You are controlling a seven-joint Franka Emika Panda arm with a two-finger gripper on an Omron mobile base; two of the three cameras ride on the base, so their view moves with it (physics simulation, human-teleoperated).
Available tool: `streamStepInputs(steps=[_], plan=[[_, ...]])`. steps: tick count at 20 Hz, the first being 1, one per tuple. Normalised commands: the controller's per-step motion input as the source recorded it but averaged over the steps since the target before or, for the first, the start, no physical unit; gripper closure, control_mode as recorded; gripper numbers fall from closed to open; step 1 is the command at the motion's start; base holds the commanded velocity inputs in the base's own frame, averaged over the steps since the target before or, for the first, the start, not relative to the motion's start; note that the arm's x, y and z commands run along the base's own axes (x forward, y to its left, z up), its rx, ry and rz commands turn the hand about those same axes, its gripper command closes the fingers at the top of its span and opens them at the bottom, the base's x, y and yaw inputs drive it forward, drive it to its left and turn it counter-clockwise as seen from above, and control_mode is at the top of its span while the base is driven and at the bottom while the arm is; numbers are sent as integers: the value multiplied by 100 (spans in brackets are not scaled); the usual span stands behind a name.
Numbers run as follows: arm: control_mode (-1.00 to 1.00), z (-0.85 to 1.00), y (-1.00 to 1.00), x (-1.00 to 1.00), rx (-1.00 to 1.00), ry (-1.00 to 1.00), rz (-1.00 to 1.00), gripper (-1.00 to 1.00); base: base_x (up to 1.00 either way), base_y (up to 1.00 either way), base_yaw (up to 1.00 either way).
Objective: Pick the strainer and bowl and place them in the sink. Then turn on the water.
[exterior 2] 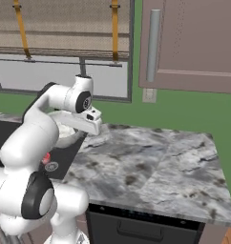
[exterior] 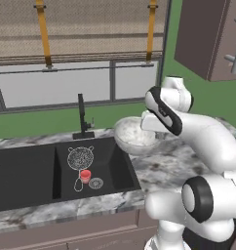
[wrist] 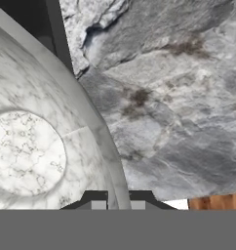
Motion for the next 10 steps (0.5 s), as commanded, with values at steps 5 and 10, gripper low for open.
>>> streamStepInputs(steps=[5, 10], plan=[[-100, -10, 67, 28, -1, 1, 0, 100, 0, 0, 0], [-100, 0, 57, 26, -2, 9, 0, 100, 0, 0, 0]])
